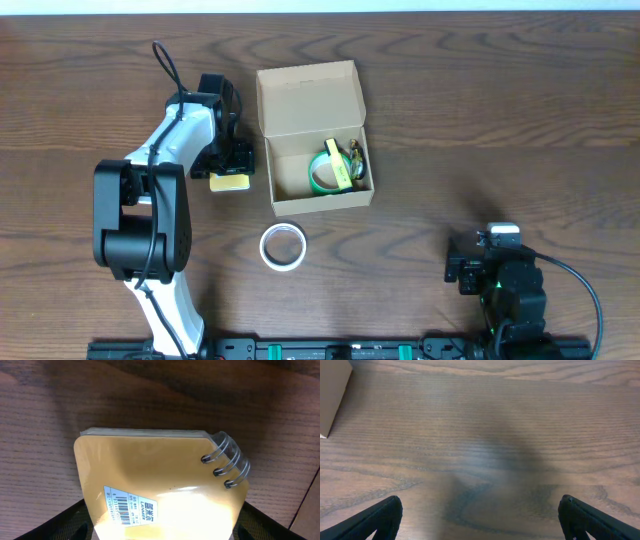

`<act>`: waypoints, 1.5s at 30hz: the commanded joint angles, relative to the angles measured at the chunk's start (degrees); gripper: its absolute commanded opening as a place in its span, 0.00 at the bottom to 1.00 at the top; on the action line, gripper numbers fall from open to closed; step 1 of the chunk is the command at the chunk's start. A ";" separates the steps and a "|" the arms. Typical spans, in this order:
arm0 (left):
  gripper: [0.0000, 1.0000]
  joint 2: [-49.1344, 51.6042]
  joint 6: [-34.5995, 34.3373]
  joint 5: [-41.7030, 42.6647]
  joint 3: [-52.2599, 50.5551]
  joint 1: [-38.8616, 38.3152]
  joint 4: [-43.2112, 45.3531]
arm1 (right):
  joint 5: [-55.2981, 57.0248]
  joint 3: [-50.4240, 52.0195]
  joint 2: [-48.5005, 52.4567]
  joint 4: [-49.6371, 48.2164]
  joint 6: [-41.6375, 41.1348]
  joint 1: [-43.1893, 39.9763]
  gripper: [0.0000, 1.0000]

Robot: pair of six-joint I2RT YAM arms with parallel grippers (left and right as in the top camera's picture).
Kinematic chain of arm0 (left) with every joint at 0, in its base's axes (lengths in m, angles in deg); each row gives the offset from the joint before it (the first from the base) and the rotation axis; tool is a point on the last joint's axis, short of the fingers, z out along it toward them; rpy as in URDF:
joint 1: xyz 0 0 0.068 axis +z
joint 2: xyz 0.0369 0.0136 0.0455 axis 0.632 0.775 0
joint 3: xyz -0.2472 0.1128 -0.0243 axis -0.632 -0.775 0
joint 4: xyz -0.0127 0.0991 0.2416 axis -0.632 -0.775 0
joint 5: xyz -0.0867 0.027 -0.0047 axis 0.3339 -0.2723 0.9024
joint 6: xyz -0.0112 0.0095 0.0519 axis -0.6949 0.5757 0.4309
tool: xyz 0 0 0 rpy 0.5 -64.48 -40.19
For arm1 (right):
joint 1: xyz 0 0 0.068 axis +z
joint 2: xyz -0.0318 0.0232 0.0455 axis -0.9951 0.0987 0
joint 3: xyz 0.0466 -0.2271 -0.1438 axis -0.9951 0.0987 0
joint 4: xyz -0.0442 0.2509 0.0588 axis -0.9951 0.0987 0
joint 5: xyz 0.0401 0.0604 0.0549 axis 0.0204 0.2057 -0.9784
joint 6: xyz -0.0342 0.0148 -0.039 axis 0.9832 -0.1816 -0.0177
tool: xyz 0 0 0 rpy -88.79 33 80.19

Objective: Pack container
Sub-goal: 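Lift the notepad and lower it into the box, then release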

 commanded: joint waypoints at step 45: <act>0.64 -25.40 -8.31 4.24 -0.22 -19.21 4.81 | 0.00 0.11 -0.28 0.07 0.83 -0.76 0.99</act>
